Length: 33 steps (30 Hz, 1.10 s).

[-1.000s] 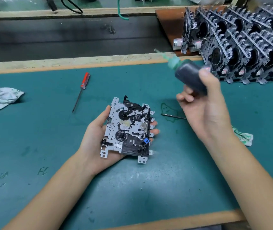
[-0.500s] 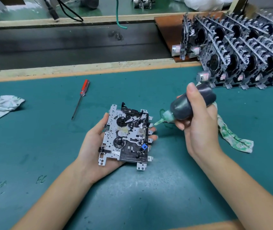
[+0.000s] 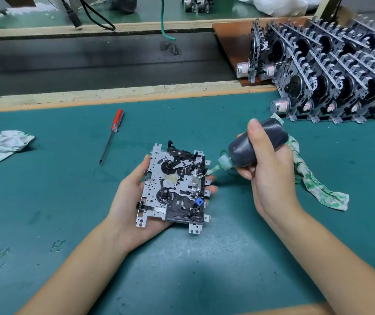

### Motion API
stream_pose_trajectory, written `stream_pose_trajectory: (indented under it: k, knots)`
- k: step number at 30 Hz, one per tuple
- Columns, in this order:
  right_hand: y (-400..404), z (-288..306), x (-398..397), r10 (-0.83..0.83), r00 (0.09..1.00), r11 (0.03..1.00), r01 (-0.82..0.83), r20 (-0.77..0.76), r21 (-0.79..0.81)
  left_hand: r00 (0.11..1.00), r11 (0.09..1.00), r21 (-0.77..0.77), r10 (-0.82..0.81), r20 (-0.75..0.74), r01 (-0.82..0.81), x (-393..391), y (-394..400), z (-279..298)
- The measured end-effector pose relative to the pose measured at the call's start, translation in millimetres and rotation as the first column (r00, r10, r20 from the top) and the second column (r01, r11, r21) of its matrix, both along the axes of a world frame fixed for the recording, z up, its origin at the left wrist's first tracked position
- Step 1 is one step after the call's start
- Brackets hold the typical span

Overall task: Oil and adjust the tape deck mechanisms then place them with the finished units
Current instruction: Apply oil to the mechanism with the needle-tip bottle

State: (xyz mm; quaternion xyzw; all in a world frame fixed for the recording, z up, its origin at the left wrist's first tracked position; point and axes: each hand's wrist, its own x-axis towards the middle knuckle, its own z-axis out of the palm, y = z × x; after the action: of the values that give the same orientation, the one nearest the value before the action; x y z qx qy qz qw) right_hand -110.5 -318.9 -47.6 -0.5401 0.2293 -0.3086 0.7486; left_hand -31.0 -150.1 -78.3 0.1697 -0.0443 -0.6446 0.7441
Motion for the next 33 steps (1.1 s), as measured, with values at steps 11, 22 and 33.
stream_pose_trajectory:
  k: [11, 22, 33]
  knots:
    - [-1.2, 0.1, -0.6, -0.002, 1.0, 0.999, 0.002, 0.008, -0.054, 0.999, 0.995, 0.089, 0.039, 0.002, -0.039, 0.7, 1.4, 1.2]
    - [-21.5, 6.7, 0.3, -0.001, 1.0, 1.0, 0.001, 0.024, 0.015, 1.0, 0.999, 0.05, 0.007, -0.016, -0.006, 0.2, 1.1, 4.2]
    - [-25.7, -13.0, 6.9, -0.007, 0.963, 0.816, -0.151, -0.27, -0.557, 0.992, 0.971, 0.214, 0.093, 0.09, -0.11, 0.4, 5.7, 6.5]
